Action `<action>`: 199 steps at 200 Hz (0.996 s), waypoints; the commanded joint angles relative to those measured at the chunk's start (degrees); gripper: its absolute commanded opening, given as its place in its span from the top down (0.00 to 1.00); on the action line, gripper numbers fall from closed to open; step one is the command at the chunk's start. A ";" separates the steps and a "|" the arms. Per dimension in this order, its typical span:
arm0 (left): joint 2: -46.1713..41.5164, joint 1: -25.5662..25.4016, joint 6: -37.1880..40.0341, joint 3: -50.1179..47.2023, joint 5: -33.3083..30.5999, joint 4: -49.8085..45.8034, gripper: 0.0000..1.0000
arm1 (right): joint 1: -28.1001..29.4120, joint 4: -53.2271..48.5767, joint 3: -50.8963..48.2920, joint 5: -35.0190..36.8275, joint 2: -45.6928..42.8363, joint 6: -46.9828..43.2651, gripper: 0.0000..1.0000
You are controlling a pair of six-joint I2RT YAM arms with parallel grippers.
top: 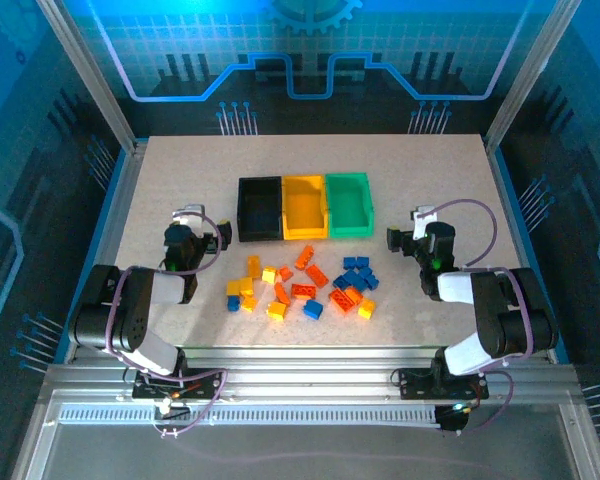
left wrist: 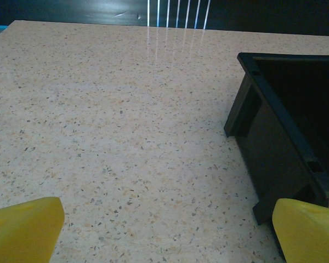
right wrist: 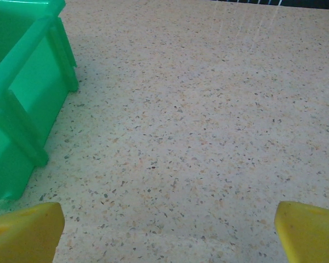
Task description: Sort the legos into containers by color
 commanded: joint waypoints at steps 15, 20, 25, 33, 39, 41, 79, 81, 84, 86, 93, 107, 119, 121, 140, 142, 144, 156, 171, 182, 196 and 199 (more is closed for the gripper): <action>-0.60 0.58 0.06 0.65 1.51 -0.37 0.01 | -2.19 1.75 0.73 -3.06 -1.08 0.66 0.00; -1.94 0.54 0.06 0.65 1.51 -1.71 0.01 | -2.45 -0.05 1.11 -2.44 -2.09 1.18 0.00; -3.74 0.52 0.13 0.85 1.36 -3.60 0.01 | -2.32 -1.52 1.59 -1.63 -3.23 1.13 0.00; -6.77 0.55 -0.10 1.65 0.64 -7.67 0.01 | -1.94 -5.27 2.73 -1.03 -4.94 0.99 0.00; -8.27 0.53 -0.43 2.31 -0.22 -10.03 0.01 | -1.90 -9.70 4.45 -0.65 -6.14 1.43 0.00; -8.76 0.53 -0.48 2.49 -0.50 -10.58 0.01 | -1.99 -11.00 5.04 -0.42 -6.50 1.70 0.00; -17.50 0.52 -5.85 6.91 -4.79 -21.05 0.01 | -1.55 -27.62 12.65 1.21 -11.05 7.20 0.00; -17.77 0.46 -6.27 7.32 -5.05 -21.59 0.01 | -1.49 -28.18 12.80 1.61 -11.41 7.69 0.00; -18.08 0.50 -6.98 7.93 -5.45 -22.37 0.01 | -1.39 -28.68 13.06 2.32 -11.99 8.41 0.00; -18.31 0.50 -7.41 8.36 -5.61 -22.78 0.01 | -1.25 -29.06 13.17 2.98 -12.37 8.85 0.00; -18.67 0.58 -8.72 9.61 -5.64 -23.56 0.01 | -0.80 -30.20 13.69 5.27 -13.71 10.39 0.00; -17.94 0.54 -13.29 11.81 -6.97 -23.71 0.01 | 0.38 -31.98 14.88 12.13 -15.72 12.98 0.00; -17.23 0.60 -20.16 14.82 -9.61 -28.24 0.01 | 0.99 -36.09 17.34 21.09 -15.74 18.18 0.00; -17.15 0.62 -21.12 15.64 -9.75 -29.21 0.01 | 0.82 -37.18 18.13 21.83 -15.62 19.29 0.00; -16.90 0.88 -30.00 20.60 -8.93 -39.64 0.01 | -1.76 -49.61 25.36 20.98 -13.49 29.23 0.00; -16.92 0.88 -31.40 21.02 -9.34 -40.61 0.01 | -2.22 -51.04 25.95 20.19 -13.23 30.46 0.00; -16.92 0.88 -32.41 21.45 -9.73 -41.73 0.01 | -2.60 -52.23 26.39 19.14 -12.95 31.76 0.00; -17.30 1.29 -40.82 23.70 -12.06 -51.12 0.01 | -5.41 -56.95 29.86 11.45 -11.46 34.78 0.00; -17.45 2.34 -41.90 24.53 -9.67 -53.05 0.01 | -6.94 -54.69 29.67 3.74 -10.67 33.56 0.00; -17.54 2.72 -42.54 24.21 -6.92 -52.35 0.01 | -7.31 -50.42 27.35 -0.61 -11.49 33.81 0.00; -17.35 2.89 -43.67 24.03 -4.19 -51.71 0.01 | -7.50 -48.88 25.66 -4.37 -11.33 34.86 0.00; -17.28 2.83 -44.23 24.08 -3.95 -51.86 0.01 | -7.68 -49.29 25.94 -5.52 -11.00 34.73 0.00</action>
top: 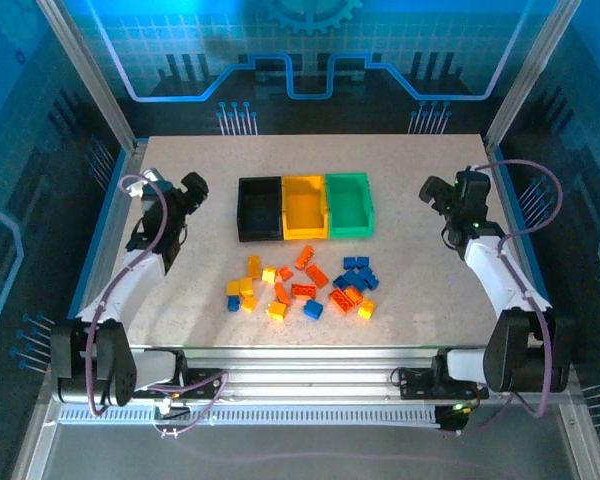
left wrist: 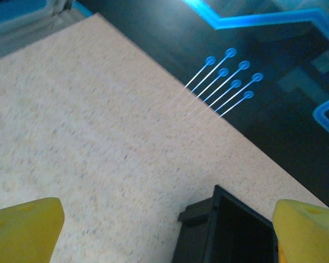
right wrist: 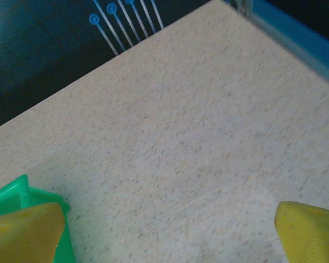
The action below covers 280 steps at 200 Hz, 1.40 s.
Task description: Sort the legos into containers by color
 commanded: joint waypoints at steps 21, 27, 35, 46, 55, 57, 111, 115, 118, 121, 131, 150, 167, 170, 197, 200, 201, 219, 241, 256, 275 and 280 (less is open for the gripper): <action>-1.37 1.09 -8.57 -0.83 10.16 -1.54 0.01 | -0.39 -5.24 1.17 -17.02 3.69 1.38 0.00; -2.04 1.12 -9.29 -1.74 11.66 0.28 0.01 | -0.02 -7.04 1.77 -17.67 4.23 1.10 0.00; -2.89 1.10 -10.17 -2.28 13.80 1.36 0.01 | 0.76 -9.90 2.61 -18.51 5.09 0.25 0.04; -3.64 1.02 -10.16 -0.72 16.45 -1.93 0.01 | 2.78 -15.30 4.06 -17.81 6.07 -1.14 0.09; -3.68 0.92 -9.67 1.86 18.66 -7.32 0.01 | 5.48 -18.76 4.31 -15.99 6.34 -2.79 0.11; -3.69 0.92 -9.47 2.54 19.28 -8.96 0.01 | 6.08 -19.46 4.33 -15.60 6.34 -3.14 0.11; -12.74 -9.41 -7.35 -2.52 22.38 -15.05 0.01 | 24.77 -33.64 -1.34 -7.40 0.64 -2.00 0.15; -13.55 -10.30 -7.33 -3.04 22.07 -15.73 0.01 | 25.68 -34.13 -2.69 -7.56 -0.29 -1.48 0.15; -14.20 -10.79 -7.31 -3.40 21.94 -16.15 0.01 | 26.08 -34.38 -3.06 -7.62 -0.68 -1.23 0.16; -14.81 -11.23 -7.27 -3.95 21.92 -16.59 0.01 | 26.58 -34.73 -3.66 -7.67 -1.44 -0.88 0.17; -17.05 -12.20 -7.98 -5.64 22.23 -17.71 0.01 | 28.42 -36.00 -5.43 -8.14 -3.93 -0.18 0.20; -21.88 -13.00 -9.40 -9.20 23.88 -18.74 0.01 | 30.87 -38.40 -7.50 -9.51 -8.63 0.41 0.24; -25.50 -13.50 -9.66 -11.14 24.80 -20.72 0.01 | 32.09 -39.75 -8.81 -12.02 -11.82 0.74 0.25; -25.88 -13.62 -9.49 -11.44 24.93 -20.88 0.01 | 32.36 -40.08 -8.93 -12.13 -12.18 1.01 0.25; -26.66 -13.85 -9.05 -13.20 24.73 -22.89 0.01 | 32.95 -37.85 -8.75 -12.76 -13.26 0.60 0.23; -26.56 -13.85 -9.16 -13.28 24.79 -22.94 0.01 | 32.91 -37.62 -8.23 -12.36 -12.93 0.54 0.23; -26.51 -13.80 -9.27 -13.28 24.85 -22.97 0.01 | 32.85 -37.55 -8.04 -12.26 -12.79 0.50 0.23; -26.05 -13.84 -10.22 -13.62 26.40 -22.31 0.01 | 31.49 -35.60 -3.30 -10.50 -8.73 -1.36 0.24; -26.58 -13.88 -10.38 -13.73 26.91 -23.00 0.01 | 27.68 -32.87 4.88 -8.47 -1.75 -3.46 0.28; -27.54 -13.93 -10.16 -13.87 27.04 -23.89 0.01 | 23.70 -29.27 9.00 -9.17 2.94 -4.55 0.30; -28.76 -13.98 -10.44 -14.49 27.09 -24.61 0.01 | 19.57 -26.85 15.56 -10.09 10.89 -5.40 0.31; -29.04 -14.00 -10.58 -14.60 27.03 -24.75 0.01 | 18.77 -26.72 17.49 -10.32 12.95 -5.55 0.31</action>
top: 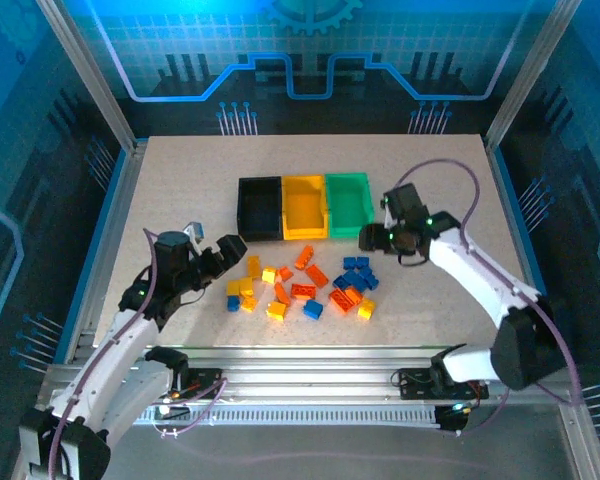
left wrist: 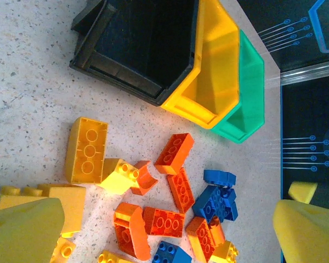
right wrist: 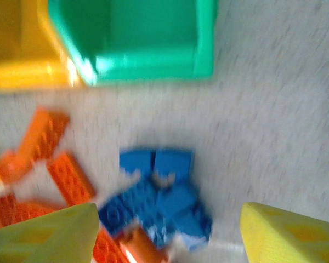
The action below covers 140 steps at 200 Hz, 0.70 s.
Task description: Sort the legos into containers by color
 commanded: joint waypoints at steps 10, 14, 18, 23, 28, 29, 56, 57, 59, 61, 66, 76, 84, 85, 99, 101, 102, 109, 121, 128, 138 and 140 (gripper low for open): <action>-2.62 -0.53 -1.16 -1.53 1.79 -2.65 0.01 | -5.76 4.40 10.61 0.02 12.62 -2.04 0.33; -2.73 -0.54 -1.16 -1.62 1.83 -2.86 0.01 | -6.25 4.37 12.04 -0.25 14.38 -2.11 0.34; -2.91 -0.58 -1.16 -1.70 1.87 -3.00 0.01 | -6.65 4.38 13.01 -0.41 15.62 -2.22 0.34; -3.11 -0.62 -1.24 -1.79 1.86 -3.23 0.01 | -7.31 4.15 15.10 -0.68 18.05 -2.42 0.35; -3.34 -0.63 -1.34 -1.87 1.90 -3.50 0.01 | -7.61 3.89 16.53 -0.82 19.52 -2.62 0.35; -3.37 -0.67 -1.29 -1.92 1.91 -3.61 0.01 | -7.77 3.72 17.16 -0.90 20.15 -2.72 0.35; -4.51 -0.84 -1.89 -2.57 1.74 -4.69 0.01 | -8.16 1.64 24.42 -1.16 28.15 -3.85 0.40; -4.53 -0.87 -1.88 -2.58 1.70 -4.69 0.01 | -8.11 1.62 24.69 -1.21 28.59 -3.93 0.40; -4.61 -0.88 -1.98 -2.65 1.67 -4.71 0.01 | -8.12 1.62 24.89 -1.22 28.78 -3.97 0.41; -4.71 -0.89 -2.02 -2.74 1.68 -4.74 0.01 | -8.12 1.57 25.25 -1.29 29.19 -3.94 0.41; -4.85 -0.97 -2.15 -2.89 1.67 -4.71 0.01 | -8.08 1.53 25.86 -1.44 30.12 -4.04 0.42; -5.04 -0.98 -2.52 -3.18 1.58 -4.86 0.01 | -7.90 1.42 27.23 -1.85 31.99 -4.03 0.45; -5.16 -0.98 -2.61 -3.33 1.63 -4.71 0.01 | -7.70 1.44 27.84 -2.22 33.03 -4.17 0.46; -5.16 -0.98 -2.63 -3.36 1.69 -4.70 0.01 | -7.65 1.44 28.00 -2.25 33.16 -4.18 0.46; -5.16 -1.04 -2.74 -3.47 1.49 -4.86 0.01 | -7.26 0.81 29.18 -1.92 35.07 -4.27 0.50; -5.16 -1.04 -2.74 -3.47 1.50 -4.93 0.01 | -7.15 0.70 29.42 -1.73 35.44 -4.28 0.52; -5.20 -1.01 -2.78 -3.47 1.45 -4.94 0.01 | -7.15 0.70 29.42 -1.73 35.44 -4.28 0.52; -5.16 -1.06 -2.76 -3.55 1.40 -4.90 0.01 | -6.94 0.48 29.65 -1.50 36.10 -4.14 0.55; -5.16 -1.05 -2.91 -3.52 1.40 -4.90 0.01 | -6.68 0.61 29.41 -1.28 36.76 -3.95 0.61; -5.12 -1.06 -2.84 -3.61 1.27 -5.00 0.01 | -6.55 0.64 29.24 -0.79 36.95 -4.14 0.65; -5.16 -1.05 -2.86 -3.54 1.17 -5.03 0.01 | -6.04 0.57 29.14 0.14 37.06 -4.80 0.69; -5.16 -1.06 -2.88 -3.55 1.21 -5.04 0.01 | -5.95 0.54 29.13 0.41 37.06 -4.91 0.70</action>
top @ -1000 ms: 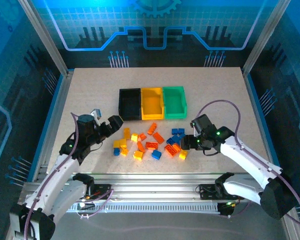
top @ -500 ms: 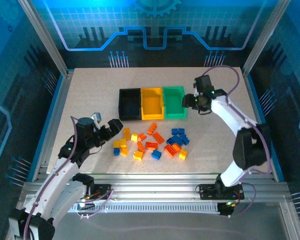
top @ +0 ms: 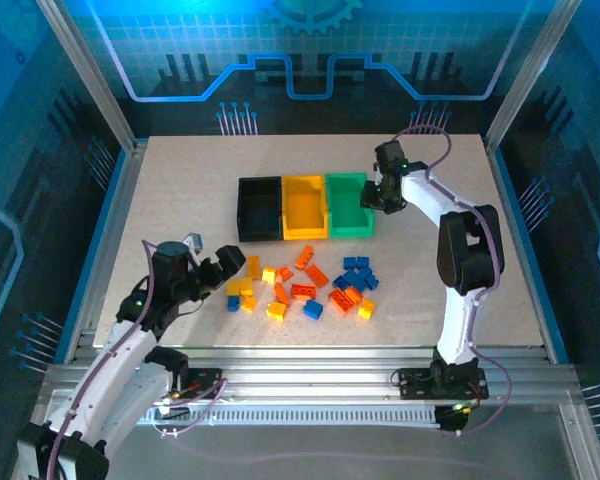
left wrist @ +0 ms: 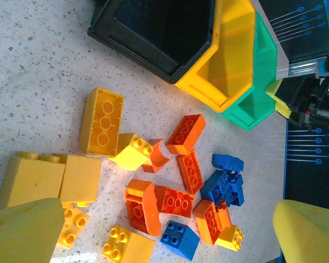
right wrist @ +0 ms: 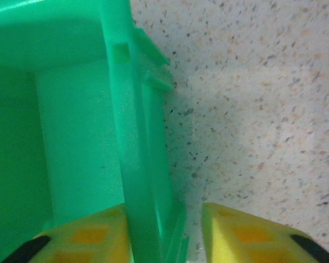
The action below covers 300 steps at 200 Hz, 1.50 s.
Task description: Sort the legos into containers by color
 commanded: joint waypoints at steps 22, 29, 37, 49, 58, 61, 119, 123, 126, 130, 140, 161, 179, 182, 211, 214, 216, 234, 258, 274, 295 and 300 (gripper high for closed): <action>-0.74 -0.43 -0.84 -0.56 0.32 -1.26 0.01 | 1.87 -2.62 0.85 2.76 1.27 -2.37 0.79; -0.76 -0.37 -0.56 -0.48 0.17 -1.54 0.01 | 1.93 -2.76 0.42 3.14 0.93 -2.60 0.82; -0.82 -0.38 -0.30 -0.32 -0.23 -2.01 0.01 | 1.97 -2.77 -0.35 3.44 0.34 -2.99 0.84; -0.96 -0.43 0.15 -0.30 -0.37 -2.28 0.01 | 2.14 -2.67 -1.43 3.79 -0.64 -3.81 0.89; -1.05 -0.42 0.38 -0.37 -0.43 -2.47 0.01 | 2.19 -2.87 -2.13 4.14 -1.42 -4.17 0.94; -1.09 -0.39 0.41 -0.38 -0.45 -2.54 0.01 | 2.27 -2.90 -2.35 4.15 -1.68 -4.35 0.94; -1.10 -0.43 0.59 -0.52 -0.54 -1.91 0.01 | 2.93 -2.24 -7.56 2.76 -7.36 -10.07 1.00; -1.10 -0.39 0.65 -0.56 -0.46 -1.86 0.01 | 2.94 -2.17 -7.87 2.46 -7.58 -10.20 1.00; -1.10 -0.43 0.59 -0.56 -0.45 -1.79 0.01 | 2.95 -2.08 -8.15 2.34 -7.88 -10.28 1.00; -1.10 -0.43 0.56 -0.56 -0.45 -1.73 0.01 | 3.11 -2.06 -8.47 2.48 -8.07 -10.29 1.00; -1.01 -0.42 0.52 -0.52 -0.41 -1.68 0.01 | 3.37 -2.02 -8.86 2.50 -8.28 -10.43 1.00; -0.74 -0.42 0.74 -0.25 -0.31 -1.81 0.01 | 3.96 -2.30 -8.56 2.37 -7.72 -10.65 1.00; -0.48 -0.43 0.90 -0.04 -0.12 -2.03 0.01 | 4.56 -2.66 -7.91 3.16 -7.19 -10.32 0.98; -0.48 -0.41 0.92 0.03 -0.15 -2.12 0.01 | 4.64 -2.68 -7.81 3.40 -7.14 -10.25 0.95; -0.59 -0.41 0.96 0.13 -0.07 -2.81 0.01 | 4.78 -2.59 -7.41 4.14 -7.63 -8.99 0.67; -0.57 -0.42 1.00 0.12 -0.07 -2.82 0.01 | 4.74 -2.52 -7.41 4.12 -7.80 -8.83 0.64; -0.57 -0.38 1.01 0.14 0.02 -2.95 0.01 | 4.75 -2.51 -7.44 4.05 -7.94 -8.76 0.62; -0.57 -0.43 1.06 0.47 0.04 -3.29 0.01 | 4.78 -2.33 -7.38 4.22 -9.70 -7.65 0.47; -0.57 -0.43 1.31 1.32 -0.05 -3.70 0.01 | 4.82 -2.24 -8.88 3.55 -14.21 -5.23 0.39; -0.51 -0.37 1.47 1.88 -0.07 -4.12 0.01 | 5.34 -2.28 -12.05 2.18 -18.46 -2.65 0.37; -0.34 -0.35 1.49 2.32 -0.14 -4.61 0.01 | 6.95 -2.77 -19.15 0.59 -25.40 0.05 0.36; -0.24 -0.36 1.44 2.41 -0.20 -4.85 0.01 | 7.56 -2.96 -21.13 0.37 -27.30 0.63 0.36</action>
